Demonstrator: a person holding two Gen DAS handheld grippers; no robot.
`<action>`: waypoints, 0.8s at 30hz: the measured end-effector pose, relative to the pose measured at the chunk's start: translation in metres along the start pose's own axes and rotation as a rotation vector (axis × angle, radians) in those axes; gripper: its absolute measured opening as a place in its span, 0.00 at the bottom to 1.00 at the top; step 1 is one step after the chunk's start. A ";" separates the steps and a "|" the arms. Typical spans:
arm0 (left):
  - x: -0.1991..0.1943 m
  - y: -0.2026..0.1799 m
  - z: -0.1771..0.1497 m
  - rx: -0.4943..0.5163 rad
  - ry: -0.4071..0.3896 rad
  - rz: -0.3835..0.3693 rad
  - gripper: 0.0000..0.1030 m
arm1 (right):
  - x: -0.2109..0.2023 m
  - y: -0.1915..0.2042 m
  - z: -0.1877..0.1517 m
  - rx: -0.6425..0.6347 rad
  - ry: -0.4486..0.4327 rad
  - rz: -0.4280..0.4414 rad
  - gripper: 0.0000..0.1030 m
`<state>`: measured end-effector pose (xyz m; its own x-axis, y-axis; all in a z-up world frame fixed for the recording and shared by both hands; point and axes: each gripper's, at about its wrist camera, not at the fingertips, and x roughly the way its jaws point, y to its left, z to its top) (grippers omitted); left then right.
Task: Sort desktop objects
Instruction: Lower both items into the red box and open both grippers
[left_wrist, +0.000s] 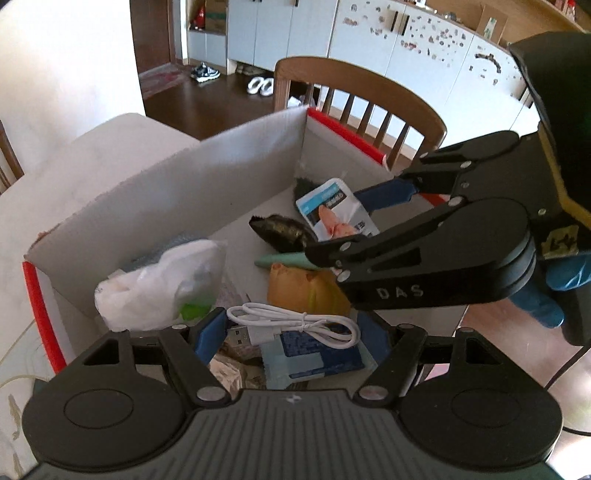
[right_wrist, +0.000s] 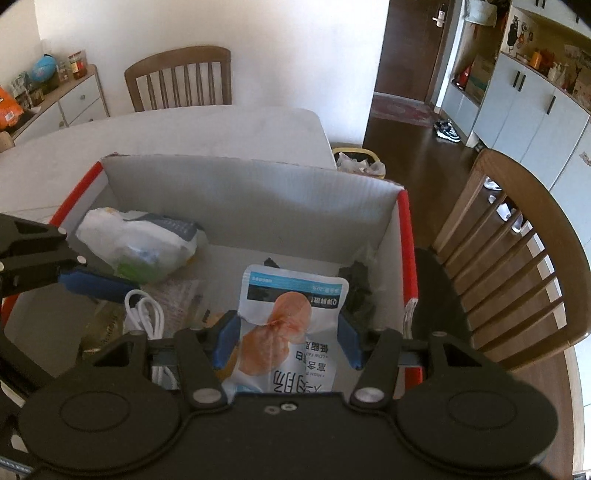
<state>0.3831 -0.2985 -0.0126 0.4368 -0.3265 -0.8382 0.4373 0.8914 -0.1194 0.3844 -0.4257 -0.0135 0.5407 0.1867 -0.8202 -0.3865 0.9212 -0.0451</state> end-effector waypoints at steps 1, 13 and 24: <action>0.001 0.002 0.001 -0.001 0.007 0.004 0.74 | 0.002 -0.001 0.000 0.006 0.002 0.001 0.55; 0.012 0.010 0.001 0.003 0.069 0.024 0.74 | 0.011 0.002 0.000 0.009 0.003 -0.013 0.59; 0.010 0.015 -0.001 -0.009 0.076 -0.007 0.77 | -0.007 -0.002 0.000 0.020 -0.029 0.001 0.71</action>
<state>0.3930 -0.2883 -0.0228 0.3724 -0.3080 -0.8755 0.4328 0.8921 -0.1297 0.3817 -0.4285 -0.0078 0.5622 0.1972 -0.8031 -0.3718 0.9277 -0.0326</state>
